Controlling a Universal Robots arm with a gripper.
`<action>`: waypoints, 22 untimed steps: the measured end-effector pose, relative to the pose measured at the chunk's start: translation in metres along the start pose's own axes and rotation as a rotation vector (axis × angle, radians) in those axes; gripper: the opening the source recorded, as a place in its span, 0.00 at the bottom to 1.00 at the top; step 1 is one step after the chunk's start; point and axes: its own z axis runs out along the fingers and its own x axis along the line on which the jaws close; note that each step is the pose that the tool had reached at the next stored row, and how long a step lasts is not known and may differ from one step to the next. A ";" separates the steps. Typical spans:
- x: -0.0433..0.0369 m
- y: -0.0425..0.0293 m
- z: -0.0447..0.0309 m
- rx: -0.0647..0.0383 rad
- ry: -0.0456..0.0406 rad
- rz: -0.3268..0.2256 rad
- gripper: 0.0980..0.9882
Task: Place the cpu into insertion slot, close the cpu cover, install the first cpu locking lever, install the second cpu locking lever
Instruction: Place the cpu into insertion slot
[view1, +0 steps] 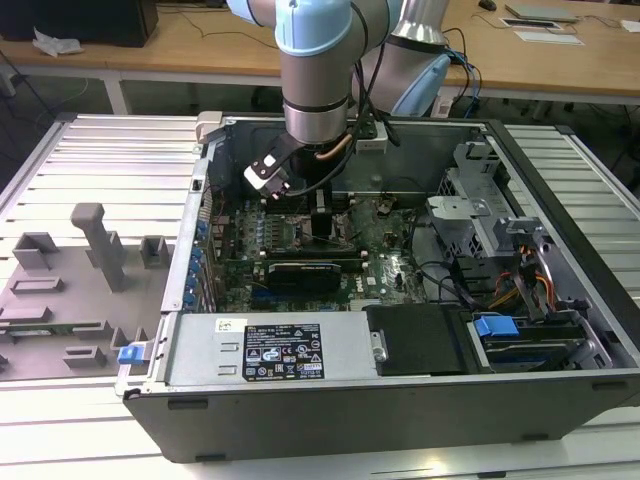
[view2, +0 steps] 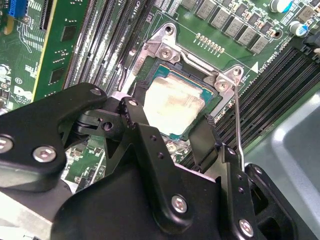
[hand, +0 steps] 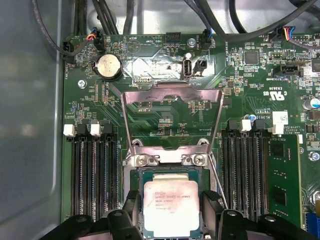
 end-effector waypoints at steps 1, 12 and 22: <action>0.0000 -0.0008 0.0000 0.000 0.0002 0.000 0.58; -0.0003 -0.0140 -0.0084 -0.004 0.0012 0.000 0.58; -0.0003 -0.0134 -0.0099 0.073 -0.0007 0.000 0.58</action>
